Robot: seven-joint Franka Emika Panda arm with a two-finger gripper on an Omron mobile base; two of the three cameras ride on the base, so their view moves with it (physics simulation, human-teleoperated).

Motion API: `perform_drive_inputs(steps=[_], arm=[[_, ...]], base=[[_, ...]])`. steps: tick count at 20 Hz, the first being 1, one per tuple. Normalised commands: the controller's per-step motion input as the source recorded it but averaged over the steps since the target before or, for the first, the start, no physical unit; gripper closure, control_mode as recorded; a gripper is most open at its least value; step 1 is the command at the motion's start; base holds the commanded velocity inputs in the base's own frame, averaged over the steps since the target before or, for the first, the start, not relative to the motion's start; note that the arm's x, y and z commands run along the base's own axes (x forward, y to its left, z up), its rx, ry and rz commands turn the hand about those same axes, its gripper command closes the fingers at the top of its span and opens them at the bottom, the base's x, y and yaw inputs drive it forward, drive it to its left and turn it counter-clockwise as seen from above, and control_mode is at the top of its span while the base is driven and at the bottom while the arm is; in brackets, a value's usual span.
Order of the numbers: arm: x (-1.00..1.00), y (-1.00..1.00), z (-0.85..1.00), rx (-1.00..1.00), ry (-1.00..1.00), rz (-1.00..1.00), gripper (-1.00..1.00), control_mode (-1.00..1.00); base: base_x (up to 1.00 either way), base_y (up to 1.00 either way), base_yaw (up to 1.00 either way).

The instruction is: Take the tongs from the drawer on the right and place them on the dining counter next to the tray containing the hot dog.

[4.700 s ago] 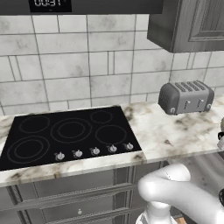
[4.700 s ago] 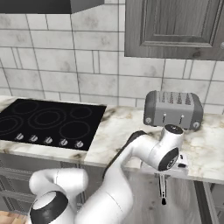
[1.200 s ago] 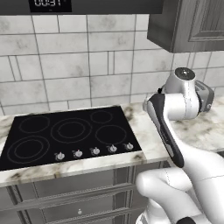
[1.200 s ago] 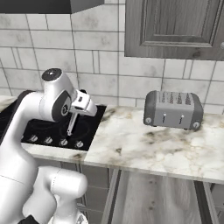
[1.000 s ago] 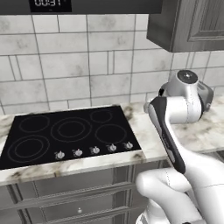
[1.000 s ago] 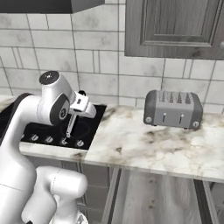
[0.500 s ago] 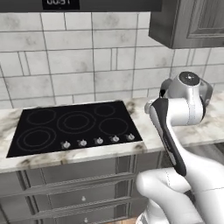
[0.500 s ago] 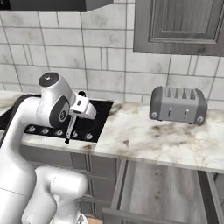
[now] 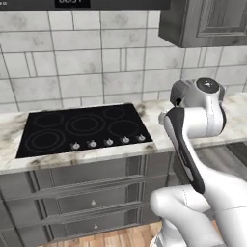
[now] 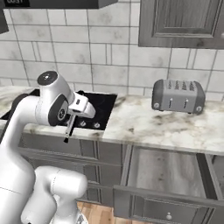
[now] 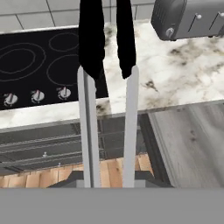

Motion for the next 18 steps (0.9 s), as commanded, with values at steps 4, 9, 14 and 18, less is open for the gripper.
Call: perform_drive_inputs(steps=[4, 9, 14, 18], arm=[[0.00, 0.00, 0.00, 0.00, 0.00, 0.00, 1.00, 1.00], [0.00, 0.00, 0.00, 0.00, 0.00, 0.00, 1.00, 1.00], [0.00, 0.00, 0.00, 0.00, 0.00, 0.00, 1.00, 1.00], [0.00, 0.00, 0.00, 0.00, 0.00, 0.00, 1.00, 1.00]], base=[[-0.06, 0.39, -0.07], [-0.46, 0.36, -0.38], [-0.70, 0.19, -0.60], [-0.38, 0.21, -0.61]])
